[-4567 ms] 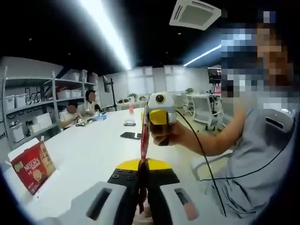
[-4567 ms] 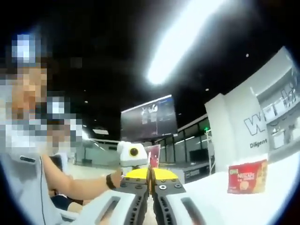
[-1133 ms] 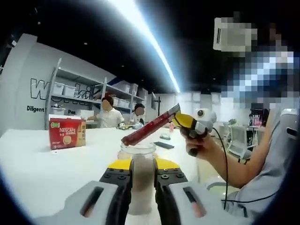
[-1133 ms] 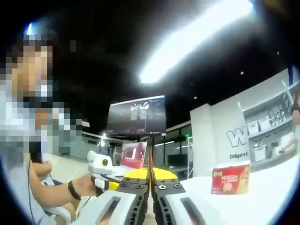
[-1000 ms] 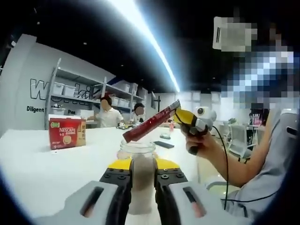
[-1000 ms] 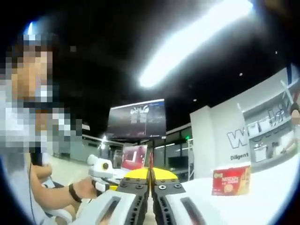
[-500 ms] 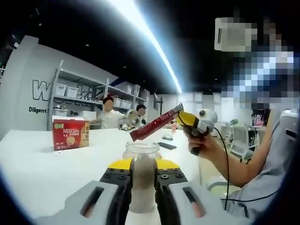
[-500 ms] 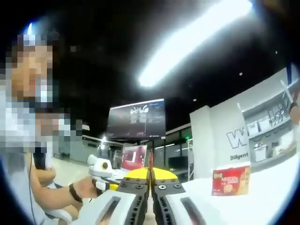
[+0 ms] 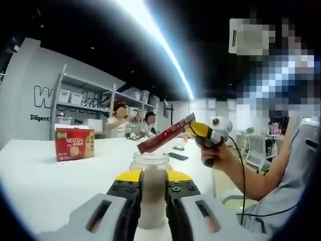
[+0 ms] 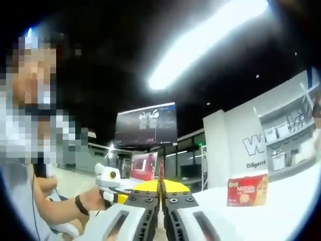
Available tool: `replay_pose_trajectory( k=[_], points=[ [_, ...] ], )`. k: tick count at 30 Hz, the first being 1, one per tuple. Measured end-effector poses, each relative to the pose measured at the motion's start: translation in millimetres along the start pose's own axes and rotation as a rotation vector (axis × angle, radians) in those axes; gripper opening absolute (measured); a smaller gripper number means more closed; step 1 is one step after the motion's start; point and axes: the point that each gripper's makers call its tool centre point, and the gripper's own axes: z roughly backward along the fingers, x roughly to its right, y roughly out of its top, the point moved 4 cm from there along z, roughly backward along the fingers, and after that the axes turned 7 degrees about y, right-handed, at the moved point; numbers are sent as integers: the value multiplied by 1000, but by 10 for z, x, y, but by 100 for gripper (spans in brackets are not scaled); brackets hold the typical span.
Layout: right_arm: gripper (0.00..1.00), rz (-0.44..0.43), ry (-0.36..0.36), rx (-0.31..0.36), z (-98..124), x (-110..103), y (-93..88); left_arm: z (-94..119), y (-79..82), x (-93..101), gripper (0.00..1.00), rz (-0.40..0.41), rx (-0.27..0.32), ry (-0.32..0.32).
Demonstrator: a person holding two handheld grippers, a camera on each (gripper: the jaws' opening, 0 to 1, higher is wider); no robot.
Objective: Tear open the coffee pouch, take out the coffee, and pour the coffee from the pouch into the cup
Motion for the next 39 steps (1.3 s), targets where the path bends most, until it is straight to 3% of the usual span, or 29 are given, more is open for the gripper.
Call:
replay_pose_trajectory(
  k=[3,7,11,16,20,25,27,32,34,36,39],
  points=[
    [2,13,1,-59,-43,-7,-108,-22,-20,25,19,-10,-12,-8],
    [2,7,-6,-26,7,22,-19,-23,-28,28,19,-17,-17,-9],
    [2,8,-7,-60,-18,8,-111,-35,-41,9,19,-11,-18,-9],
    [2,-6,-14,-34,34,41,-51,-32,-46,12,19,-15,-23,-7],
    [2,4,-5,-80,-7,9,-134,-40,-21,11,18,-14,-11,-6],
    [2,11,-15,-47,61,38,12,-39,-42,17,18,-19,-18,-6],
    [2,7,-10,-119,21,20,-128,-50,-50,11,18,-13,-20,-7],
    [2,3,-2,-65,39,15,-16,-47,-35,42,18,-18,-15,-15],
    [2,4,-5,-65,32,26,-9,-42,-18,45,18,-13,-8,-19],
    [2,-3,0,-107,-5,11,-103,-44,-3,46,18,-13,-4,-19],
    [2,4,-2,-91,29,9,-60,-43,0,52,17,-21,-6,-21]
  ],
)
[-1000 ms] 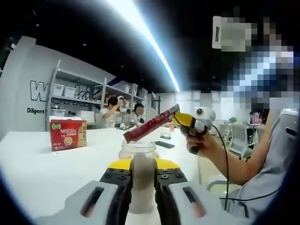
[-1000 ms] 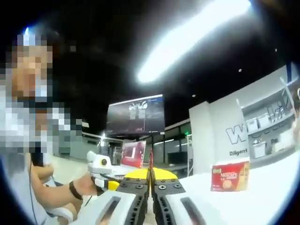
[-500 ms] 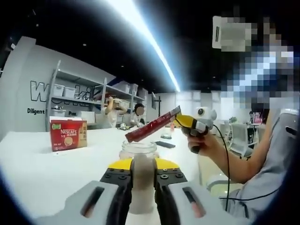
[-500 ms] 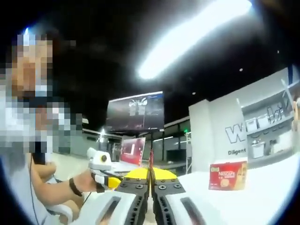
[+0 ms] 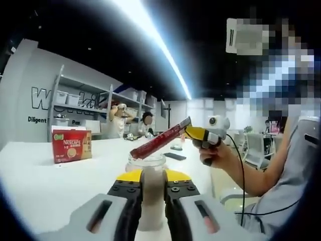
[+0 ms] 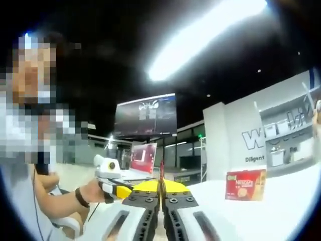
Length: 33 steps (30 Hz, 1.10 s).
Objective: Tear open the coffee pouch, take out the coffee, and pour the coffee from the pouch into the cup
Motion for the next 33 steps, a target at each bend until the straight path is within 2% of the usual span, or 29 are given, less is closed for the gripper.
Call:
replay_pose_trajectory(
  k=[3,4,5,6,11,14,19,22,27,33],
  points=[
    [2,-11,-5,28,21,25,69,13,-3,-6,17,1,2,4],
    [2,-12,1,15,-13,9,46,13,-4,-10,17,4,2,4],
    [2,-3,13,-32,-38,-9,-19,12,-4,-11,17,5,2,4],
    [2,21,9,-34,-65,-14,-16,8,-6,-13,17,5,1,5],
    [2,11,16,19,-33,-14,139,13,-6,-2,17,-1,0,4],
    [2,20,18,-46,-82,-22,-6,14,14,-15,17,6,8,4],
    [2,3,6,2,-12,11,63,19,3,-14,17,1,4,6],
    [2,-1,10,-34,-51,-1,-29,13,10,-6,17,4,7,1],
    [2,-1,8,-5,-1,-2,49,22,20,-2,17,0,10,1],
    [2,-3,-10,-9,73,14,25,39,6,-40,17,5,7,12]
  ],
)
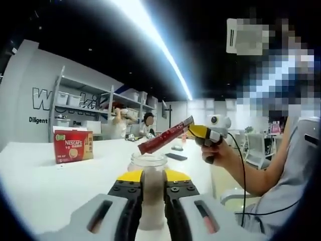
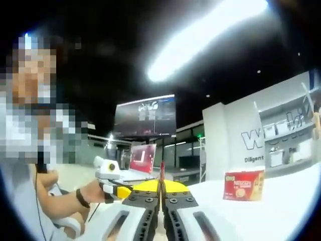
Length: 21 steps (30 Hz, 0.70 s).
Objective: Tear open the coffee pouch, take out the coffee, and pour the coffee from the pouch into the cup
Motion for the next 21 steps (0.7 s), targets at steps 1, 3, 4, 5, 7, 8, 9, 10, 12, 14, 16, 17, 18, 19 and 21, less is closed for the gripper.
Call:
replay_pose_trajectory(
  k=[1,3,4,5,7,8,9,10,12,14,16,17,18,19,21],
  points=[
    [2,-7,-1,-13,-7,11,-39,-1,0,-2,17,1,0,0],
    [2,0,-5,-43,-17,11,-99,-8,-4,3,17,0,-1,-2],
    [2,-3,2,-19,-8,-8,-59,-11,-8,11,17,-2,-3,-4],
    [2,-9,5,10,-6,-9,-15,-12,-9,13,17,-3,-3,-4],
    [2,-12,5,21,-11,-10,0,-13,-14,13,17,-6,-6,-3],
    [2,-15,6,22,-22,-9,-4,-13,-16,11,17,-7,-7,-2],
    [2,-12,8,-9,-54,-20,-66,-15,-18,9,17,-5,-7,-3],
    [2,-2,5,-25,-71,-22,-102,-15,-18,8,17,-4,-8,-3],
    [2,-11,8,-3,-49,-25,-91,-10,-13,7,17,-5,-6,-3],
    [2,-12,-1,0,-39,-2,-90,-2,-12,3,17,-3,-6,-2],
    [2,-11,-3,7,-28,8,-72,3,-21,-1,17,-3,-9,0],
    [2,-12,-5,7,-28,13,-69,4,-26,-3,17,-3,-11,1],
    [2,-13,-5,3,-34,14,-74,4,-31,-6,17,-3,-12,2],
    [2,-14,-1,-4,-44,7,-85,3,-31,-8,17,-3,-12,2],
    [2,-7,3,-4,-40,-9,-80,2,-24,-8,17,-1,-10,2]
  ],
)
